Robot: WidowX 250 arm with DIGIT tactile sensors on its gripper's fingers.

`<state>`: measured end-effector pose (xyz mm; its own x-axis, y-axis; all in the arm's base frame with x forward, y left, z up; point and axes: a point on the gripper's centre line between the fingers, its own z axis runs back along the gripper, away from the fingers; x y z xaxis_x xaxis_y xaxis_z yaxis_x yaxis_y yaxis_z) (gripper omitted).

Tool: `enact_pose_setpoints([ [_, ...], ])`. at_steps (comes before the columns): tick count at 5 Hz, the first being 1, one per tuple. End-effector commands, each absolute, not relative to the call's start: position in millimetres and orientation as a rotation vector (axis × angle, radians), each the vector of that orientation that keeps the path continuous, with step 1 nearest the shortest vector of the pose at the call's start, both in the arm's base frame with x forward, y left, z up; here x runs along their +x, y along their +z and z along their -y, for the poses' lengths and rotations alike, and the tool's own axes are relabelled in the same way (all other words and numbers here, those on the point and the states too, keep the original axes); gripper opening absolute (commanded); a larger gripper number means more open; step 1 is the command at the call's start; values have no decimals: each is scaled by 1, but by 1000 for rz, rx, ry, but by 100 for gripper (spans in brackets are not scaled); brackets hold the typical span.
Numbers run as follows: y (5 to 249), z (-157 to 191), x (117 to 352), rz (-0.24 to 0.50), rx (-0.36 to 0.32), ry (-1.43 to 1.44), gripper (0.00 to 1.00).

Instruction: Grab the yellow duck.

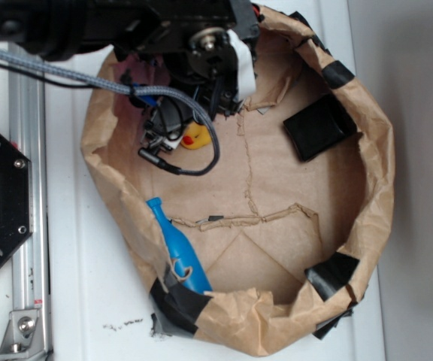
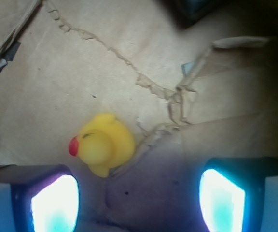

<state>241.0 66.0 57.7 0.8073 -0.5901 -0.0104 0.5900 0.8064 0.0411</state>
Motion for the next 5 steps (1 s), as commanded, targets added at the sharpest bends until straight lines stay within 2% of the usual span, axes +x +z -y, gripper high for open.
enact_pose_setpoints([
  [1, 72, -53, 249, 84, 78, -613, 100],
  [2, 65, -42, 253, 123, 77, -602, 100],
  [3, 63, -38, 254, 145, 107, -605, 100],
  [5, 63, -38, 254, 145, 107, -605, 100],
])
